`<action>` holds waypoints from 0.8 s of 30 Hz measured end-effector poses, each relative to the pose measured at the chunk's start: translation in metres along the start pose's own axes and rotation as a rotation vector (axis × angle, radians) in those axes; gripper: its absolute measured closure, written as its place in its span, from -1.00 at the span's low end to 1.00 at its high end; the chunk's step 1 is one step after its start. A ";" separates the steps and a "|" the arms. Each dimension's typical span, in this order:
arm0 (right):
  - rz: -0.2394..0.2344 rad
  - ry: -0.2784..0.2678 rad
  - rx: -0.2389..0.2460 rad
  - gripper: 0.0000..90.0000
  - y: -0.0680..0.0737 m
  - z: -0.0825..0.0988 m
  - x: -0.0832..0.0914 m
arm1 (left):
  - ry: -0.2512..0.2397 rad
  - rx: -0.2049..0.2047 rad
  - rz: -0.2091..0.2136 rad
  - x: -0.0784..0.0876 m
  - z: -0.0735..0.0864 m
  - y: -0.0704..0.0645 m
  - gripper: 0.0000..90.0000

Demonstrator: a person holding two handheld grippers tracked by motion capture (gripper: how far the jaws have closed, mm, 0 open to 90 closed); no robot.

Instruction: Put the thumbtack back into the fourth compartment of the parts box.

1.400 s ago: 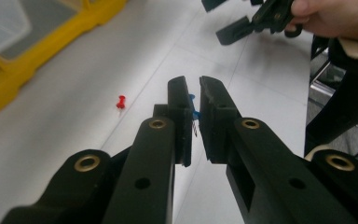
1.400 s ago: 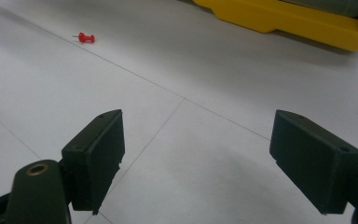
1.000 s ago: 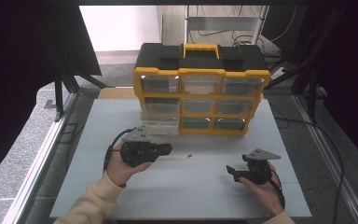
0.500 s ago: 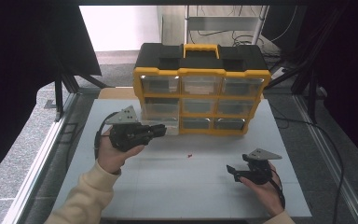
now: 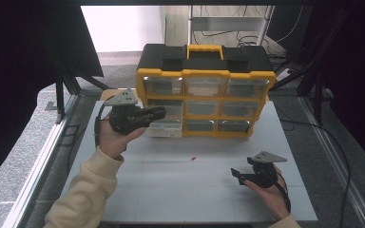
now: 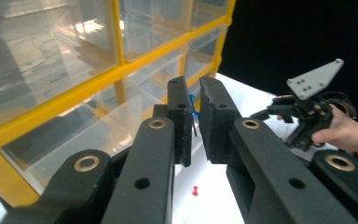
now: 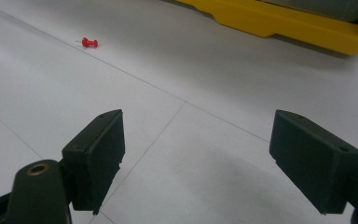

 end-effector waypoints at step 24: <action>-0.006 0.010 -0.001 -0.60 0.000 0.001 -0.001 | 0.031 0.042 -0.070 -0.028 0.009 0.025 -0.29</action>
Point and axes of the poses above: each handheld gripper's, and its own axes: x roughly backward along the jaws, z roughly out of its underside, y roughly to its left, the point moved 1 cm from there along -x, roughly forward along the jaws, and after that the axes turned 12 degrees about x, right-handed, at the moved point
